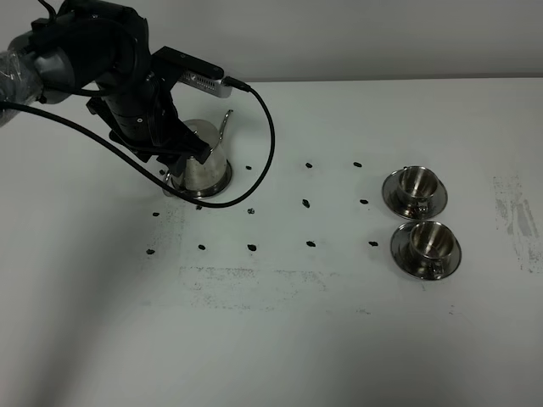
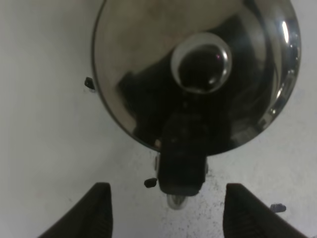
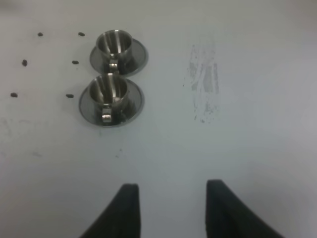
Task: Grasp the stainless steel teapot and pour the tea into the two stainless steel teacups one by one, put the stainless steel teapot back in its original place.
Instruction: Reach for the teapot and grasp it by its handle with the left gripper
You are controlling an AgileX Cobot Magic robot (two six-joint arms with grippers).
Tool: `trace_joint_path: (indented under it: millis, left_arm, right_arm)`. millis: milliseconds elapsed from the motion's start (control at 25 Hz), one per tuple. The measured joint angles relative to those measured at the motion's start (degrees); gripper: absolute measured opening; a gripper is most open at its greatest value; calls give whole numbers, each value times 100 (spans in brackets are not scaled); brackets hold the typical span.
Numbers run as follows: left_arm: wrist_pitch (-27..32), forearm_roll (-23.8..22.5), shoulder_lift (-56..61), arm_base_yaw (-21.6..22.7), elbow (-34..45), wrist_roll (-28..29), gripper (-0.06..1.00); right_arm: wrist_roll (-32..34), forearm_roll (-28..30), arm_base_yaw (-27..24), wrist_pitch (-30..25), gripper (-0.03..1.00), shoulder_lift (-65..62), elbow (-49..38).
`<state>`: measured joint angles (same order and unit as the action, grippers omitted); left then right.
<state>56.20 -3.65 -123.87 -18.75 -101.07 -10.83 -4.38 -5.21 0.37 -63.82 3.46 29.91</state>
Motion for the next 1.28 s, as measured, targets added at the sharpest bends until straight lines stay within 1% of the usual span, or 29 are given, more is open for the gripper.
trace_joint_path:
  millis: [240,680,1000,1280]
  left_arm:
    - [-89,275,-59,12,-8,-150,48]
    - [-174,281,-125,12,-8,-189,48]
    - [-360,281,-231,12,-13,-189,48]
    - [-365,295,-450,12,-194,-189,48]
  right_arm:
    - [1,0,0,0,31,0,0]
    - [1,0,0,0,31,0,0]
    - [1,0,0,0,31,0,0]
    - [1,6,0,0,31,0,0]
